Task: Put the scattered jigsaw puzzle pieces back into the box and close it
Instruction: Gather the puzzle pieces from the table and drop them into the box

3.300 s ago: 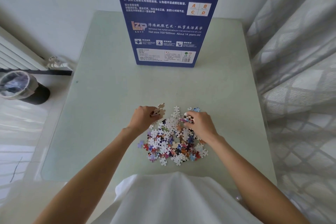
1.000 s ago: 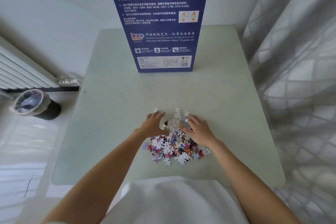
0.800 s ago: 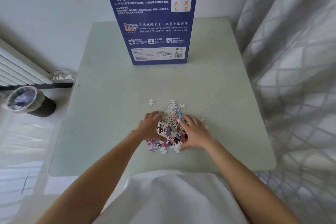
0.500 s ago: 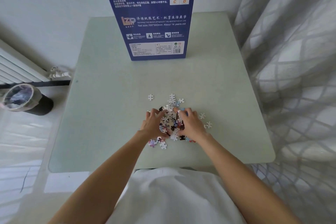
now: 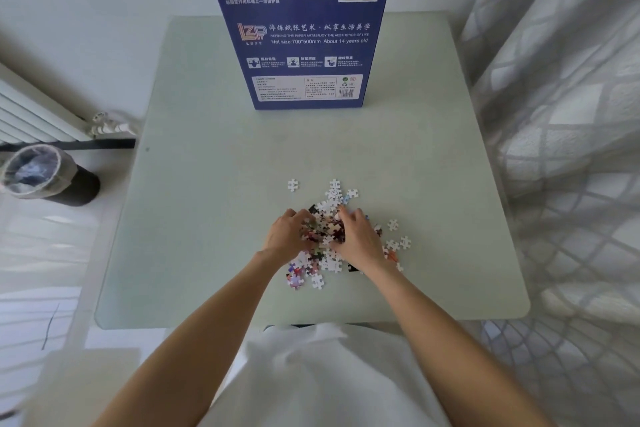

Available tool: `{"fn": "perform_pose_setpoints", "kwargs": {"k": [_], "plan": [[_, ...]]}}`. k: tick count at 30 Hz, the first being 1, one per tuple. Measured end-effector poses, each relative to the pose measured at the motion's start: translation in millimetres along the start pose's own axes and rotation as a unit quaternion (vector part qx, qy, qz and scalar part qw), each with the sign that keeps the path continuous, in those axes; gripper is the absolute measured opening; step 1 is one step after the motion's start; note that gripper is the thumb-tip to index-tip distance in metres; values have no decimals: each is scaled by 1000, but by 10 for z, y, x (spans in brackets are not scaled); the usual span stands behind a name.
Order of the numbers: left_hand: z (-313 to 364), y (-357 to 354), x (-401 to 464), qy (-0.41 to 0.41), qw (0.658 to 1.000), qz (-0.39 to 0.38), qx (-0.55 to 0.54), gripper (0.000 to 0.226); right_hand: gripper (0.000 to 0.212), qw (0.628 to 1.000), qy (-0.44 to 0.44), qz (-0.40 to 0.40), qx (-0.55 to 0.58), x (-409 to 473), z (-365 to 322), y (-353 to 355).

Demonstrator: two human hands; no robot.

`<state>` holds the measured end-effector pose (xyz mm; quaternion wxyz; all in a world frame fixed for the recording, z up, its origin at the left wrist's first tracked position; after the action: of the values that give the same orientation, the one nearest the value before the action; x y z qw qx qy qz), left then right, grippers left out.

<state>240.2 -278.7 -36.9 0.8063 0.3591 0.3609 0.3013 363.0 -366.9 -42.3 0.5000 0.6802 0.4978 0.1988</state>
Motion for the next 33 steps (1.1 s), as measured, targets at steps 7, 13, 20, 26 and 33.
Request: {"fn": "perform_pose_setpoints", "kwargs": {"k": [7,13,20,26,33], "plan": [[-59,112,185,-15,999,-1,-42,39,53,999,-9,36,5,85,-115,10],[-178,206,248,9,996,4,-91,35,48,999,-6,46,3,109,-167,32],[-217,410,270,-4,992,21,-125,25,33,991,-78,90,53,82,-114,268],[-34,802,278,-93,988,59,-108,20,34,988,-80,86,102,122,-142,627],[531,1781,293,-229,955,148,-116,18,30,981,-15,30,189,317,-428,1578]]}}
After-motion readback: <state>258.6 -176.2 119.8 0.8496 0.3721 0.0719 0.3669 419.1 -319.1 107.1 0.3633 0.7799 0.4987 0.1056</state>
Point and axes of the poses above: each hand's wrist, its own x-axis towards the middle knuckle, its own y-axis out of the back of the hand, z = x × y, the point moved 4 cm from there along x, towards the middle knuckle, and after that the axes turned 7 degrees about z, right-handed, at the moved point
